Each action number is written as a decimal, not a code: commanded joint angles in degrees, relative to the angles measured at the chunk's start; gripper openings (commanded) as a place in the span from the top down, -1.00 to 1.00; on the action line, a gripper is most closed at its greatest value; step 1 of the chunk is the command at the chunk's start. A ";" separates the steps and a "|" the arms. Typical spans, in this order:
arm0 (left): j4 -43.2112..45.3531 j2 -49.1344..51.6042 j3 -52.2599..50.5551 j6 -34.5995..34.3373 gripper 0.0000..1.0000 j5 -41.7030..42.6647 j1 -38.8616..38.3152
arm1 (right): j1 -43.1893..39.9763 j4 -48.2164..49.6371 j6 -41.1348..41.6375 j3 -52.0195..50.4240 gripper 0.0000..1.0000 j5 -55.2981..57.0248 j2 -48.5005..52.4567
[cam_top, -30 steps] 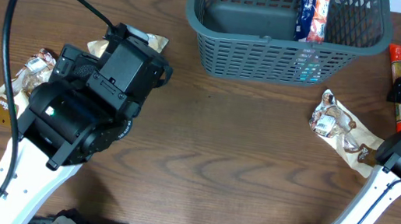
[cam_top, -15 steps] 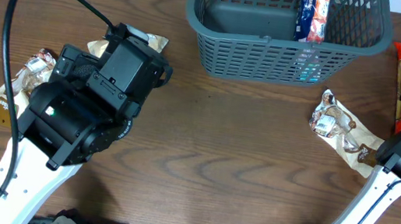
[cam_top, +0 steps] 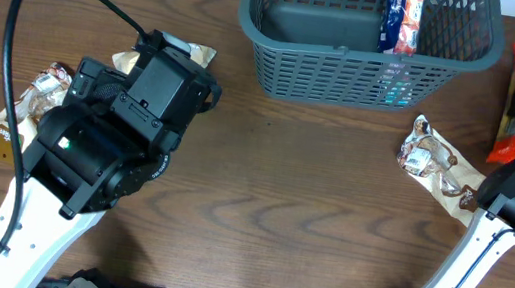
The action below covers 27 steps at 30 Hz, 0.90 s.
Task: Pack container
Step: 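Lift the pasta package with the right gripper toward the basket, then lower the pasta package into the basket and open the right gripper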
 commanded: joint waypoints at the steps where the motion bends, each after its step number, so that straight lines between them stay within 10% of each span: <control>1: -0.22 0.24 0.92 0.26 -0.98 -0.90 0.26 | 0.15 1.09 2.36 3.67 0.97 -0.70 -18.80; 14: -0.22 0.24 0.92 0.26 -0.97 -0.87 0.26 | 2.25 2.32 7.10 3.67 0.97 -17.14 -46.16; 27: -0.70 0.24 0.92 0.26 -0.98 -0.90 0.26 | 22.77 10.95 16.92 3.61 0.97 -9.57 -42.01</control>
